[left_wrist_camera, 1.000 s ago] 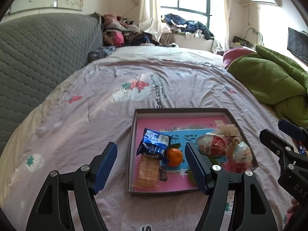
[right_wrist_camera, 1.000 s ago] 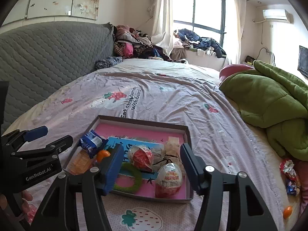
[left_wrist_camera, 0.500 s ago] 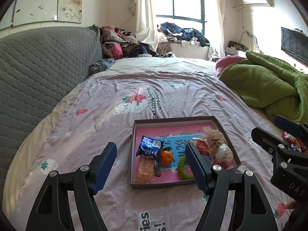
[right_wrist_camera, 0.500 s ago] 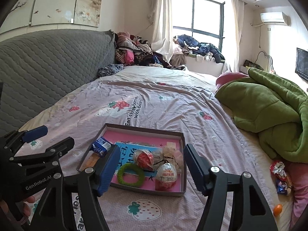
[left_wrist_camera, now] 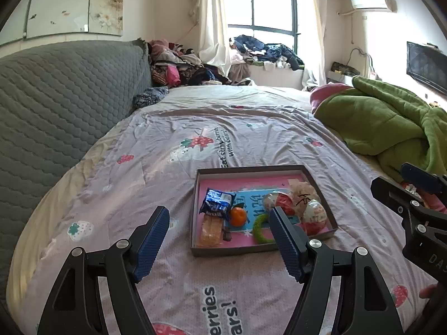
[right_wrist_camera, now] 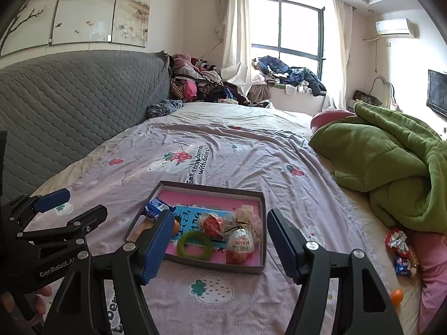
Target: Organize objects
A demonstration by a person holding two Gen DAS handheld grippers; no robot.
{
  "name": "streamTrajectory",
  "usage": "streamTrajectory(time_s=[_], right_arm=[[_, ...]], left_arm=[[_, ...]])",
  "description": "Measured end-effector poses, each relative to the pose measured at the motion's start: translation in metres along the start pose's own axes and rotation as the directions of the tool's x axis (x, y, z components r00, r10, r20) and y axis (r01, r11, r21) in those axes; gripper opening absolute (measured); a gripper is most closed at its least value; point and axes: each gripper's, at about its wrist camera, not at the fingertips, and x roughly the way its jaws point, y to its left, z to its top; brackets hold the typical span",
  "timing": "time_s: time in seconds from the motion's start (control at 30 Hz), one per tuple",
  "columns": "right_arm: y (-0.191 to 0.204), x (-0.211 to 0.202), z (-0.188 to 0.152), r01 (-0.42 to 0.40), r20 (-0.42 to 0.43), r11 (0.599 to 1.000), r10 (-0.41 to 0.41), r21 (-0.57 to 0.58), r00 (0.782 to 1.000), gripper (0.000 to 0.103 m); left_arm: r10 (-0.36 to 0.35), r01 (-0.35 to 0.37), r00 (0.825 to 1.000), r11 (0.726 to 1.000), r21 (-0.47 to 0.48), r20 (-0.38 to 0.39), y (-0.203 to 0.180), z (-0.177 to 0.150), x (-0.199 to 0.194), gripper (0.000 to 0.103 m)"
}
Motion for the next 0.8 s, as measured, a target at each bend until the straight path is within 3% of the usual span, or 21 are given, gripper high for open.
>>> streamTrajectory(time_s=[0.4, 0.8], right_arm=[[0.002, -0.020, -0.014, 0.000, 0.000, 1.000, 0.000, -0.004, 1.000, 0.068], [-0.008, -0.005, -0.044, 0.019, -0.066, 1.000, -0.019, -0.001, 0.998, 0.068]], left_arm=[[0.014, -0.014, 1.000, 1.000, -0.005, -0.004, 0.003, -0.014, -0.018, 0.075], [0.013, -0.014, 0.998, 1.000, -0.015, -0.069, 0.004, -0.041, 0.000, 0.075]])
